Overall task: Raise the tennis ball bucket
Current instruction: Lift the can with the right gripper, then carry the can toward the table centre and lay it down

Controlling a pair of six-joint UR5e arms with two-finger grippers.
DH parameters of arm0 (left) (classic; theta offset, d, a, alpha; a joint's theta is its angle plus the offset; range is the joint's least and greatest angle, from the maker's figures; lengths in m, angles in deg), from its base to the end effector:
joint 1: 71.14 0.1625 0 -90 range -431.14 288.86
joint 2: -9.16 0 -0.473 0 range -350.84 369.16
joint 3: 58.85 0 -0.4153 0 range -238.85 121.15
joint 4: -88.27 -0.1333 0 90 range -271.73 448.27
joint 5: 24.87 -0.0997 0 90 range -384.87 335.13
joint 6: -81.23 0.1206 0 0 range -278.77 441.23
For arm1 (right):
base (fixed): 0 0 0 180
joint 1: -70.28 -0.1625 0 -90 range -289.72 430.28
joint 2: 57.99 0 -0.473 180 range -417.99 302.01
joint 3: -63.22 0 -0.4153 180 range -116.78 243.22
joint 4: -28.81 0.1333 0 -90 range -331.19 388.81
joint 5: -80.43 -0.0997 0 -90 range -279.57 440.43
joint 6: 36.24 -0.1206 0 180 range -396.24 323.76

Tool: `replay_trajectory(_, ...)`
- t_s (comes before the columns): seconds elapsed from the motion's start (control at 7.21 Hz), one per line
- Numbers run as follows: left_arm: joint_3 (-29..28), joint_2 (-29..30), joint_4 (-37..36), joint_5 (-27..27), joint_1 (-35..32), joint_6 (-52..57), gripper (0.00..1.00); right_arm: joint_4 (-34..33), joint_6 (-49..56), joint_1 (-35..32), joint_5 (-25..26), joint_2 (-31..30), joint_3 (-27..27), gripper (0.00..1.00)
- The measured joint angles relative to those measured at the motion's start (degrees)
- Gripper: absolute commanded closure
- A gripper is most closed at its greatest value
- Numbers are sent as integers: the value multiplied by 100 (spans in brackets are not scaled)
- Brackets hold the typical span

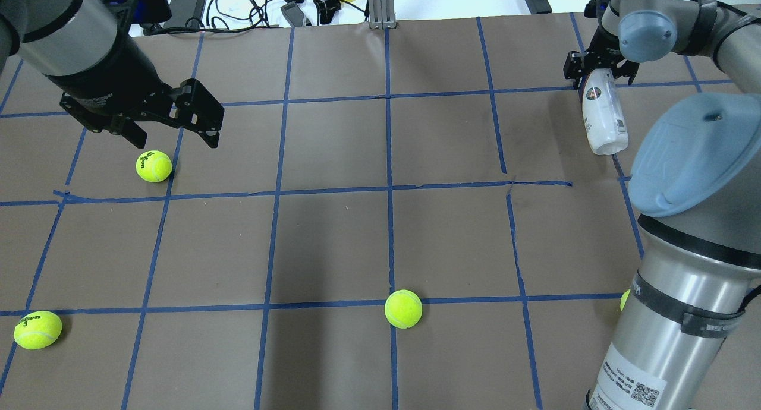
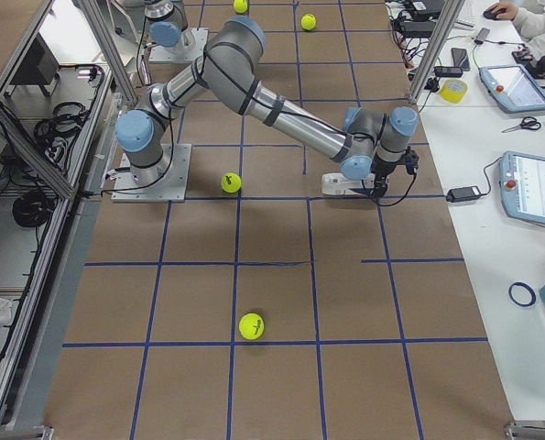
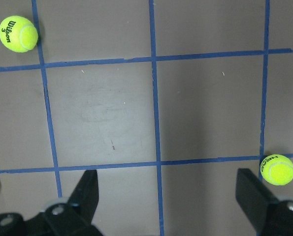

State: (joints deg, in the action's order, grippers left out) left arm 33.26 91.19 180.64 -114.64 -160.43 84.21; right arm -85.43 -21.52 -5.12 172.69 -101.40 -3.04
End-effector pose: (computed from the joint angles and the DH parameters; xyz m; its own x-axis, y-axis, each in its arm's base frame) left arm -0.1281 -0.4560 0.5590 -0.9992 0.0398 0.0008 0.0396 0.9974 -0.0610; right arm -0.0846 -0.8346 0.2082 -0.9990 -0.0013 0.0443 -0.0019 0.9999 -0.0134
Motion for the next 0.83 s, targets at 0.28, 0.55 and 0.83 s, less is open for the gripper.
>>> replay_trajectory(0.28,0,-3,0,-4,4,0,0,-16,1007,-460,-107,-266,-105,40)
replay_trajectory(0.55,0,-1,0,-5,1,0,0,-19,2093,-1014,-448,-440,-138,39)
replay_trajectory(0.83,0,-2,0,-5,0,0,0,-140,3053,-1580,-734,-485,-178,37)
